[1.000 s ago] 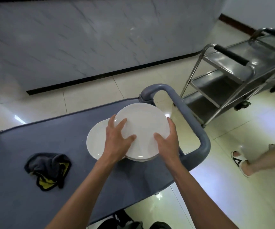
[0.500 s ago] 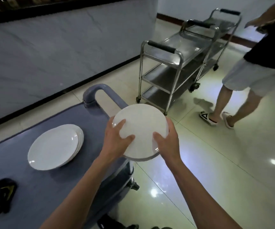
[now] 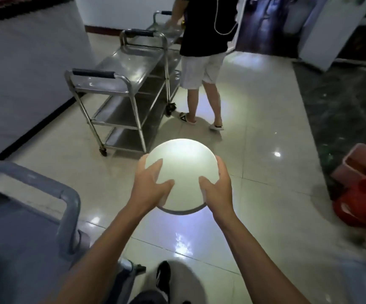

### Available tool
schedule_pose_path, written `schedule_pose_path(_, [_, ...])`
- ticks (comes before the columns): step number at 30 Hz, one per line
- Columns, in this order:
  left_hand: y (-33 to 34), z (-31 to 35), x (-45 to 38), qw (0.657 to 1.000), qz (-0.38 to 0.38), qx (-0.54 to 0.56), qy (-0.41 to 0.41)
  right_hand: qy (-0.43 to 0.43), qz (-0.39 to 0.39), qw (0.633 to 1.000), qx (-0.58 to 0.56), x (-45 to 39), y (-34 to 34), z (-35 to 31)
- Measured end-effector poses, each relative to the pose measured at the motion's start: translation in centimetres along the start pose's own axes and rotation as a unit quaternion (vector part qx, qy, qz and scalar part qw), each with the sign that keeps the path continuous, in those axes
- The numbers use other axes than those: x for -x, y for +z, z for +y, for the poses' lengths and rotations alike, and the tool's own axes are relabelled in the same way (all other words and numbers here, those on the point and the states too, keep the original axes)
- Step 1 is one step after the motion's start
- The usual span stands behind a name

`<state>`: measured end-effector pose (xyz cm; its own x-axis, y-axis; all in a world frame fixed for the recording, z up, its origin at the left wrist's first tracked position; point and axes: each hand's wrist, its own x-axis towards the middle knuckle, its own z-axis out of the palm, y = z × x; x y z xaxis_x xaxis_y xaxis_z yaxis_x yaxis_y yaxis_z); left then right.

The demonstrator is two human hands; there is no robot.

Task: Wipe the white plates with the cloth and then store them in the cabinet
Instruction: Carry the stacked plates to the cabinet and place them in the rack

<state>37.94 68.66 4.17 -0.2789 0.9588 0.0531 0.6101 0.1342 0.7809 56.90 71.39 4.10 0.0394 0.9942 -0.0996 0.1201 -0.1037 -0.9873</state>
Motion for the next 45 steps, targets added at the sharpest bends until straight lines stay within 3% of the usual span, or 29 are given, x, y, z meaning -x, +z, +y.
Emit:
schedule_pose_path(11, [13.7, 7.2, -10.1, 0.974, -0.176, 0.079, 0.117, 0.036, 0.221, 0.975, 0.012, -6.2, -10.9, 2.2])
schedule_pose_path(17, [20.8, 13.0, -12.9, 0.929, -0.312, 0.062, 0.188, 0.061, 0.353, 0.934, -0.006, -6.2, -16.1, 3.6])
schedule_pose_path(22, [26.7, 18.2, -13.1, 0.885, -0.37, 0.009, 0.283, 0.065, 0.431, 0.899, -0.035, -5.1, -20.7, 4.6])
schedule_pose_path(31, [40.7, 30.4, -3.6, 0.807, -0.456, -0.021, 0.376, 0.095, 0.587, 0.802, -0.064, 0.7, -34.8, 8.0])
schedule_pose_path(37, [49.8, 38.2, 6.2, 0.768, -0.471, -0.042, 0.431, 0.056, 0.661, 0.746, -0.065, 7.1, -45.0, 8.5])
schedule_pose_path(45, [57.1, 43.9, 16.9, 0.679, -0.562, -0.007, 0.473, 0.078, 0.751, 0.654, -0.049, 15.4, -53.5, 9.9])
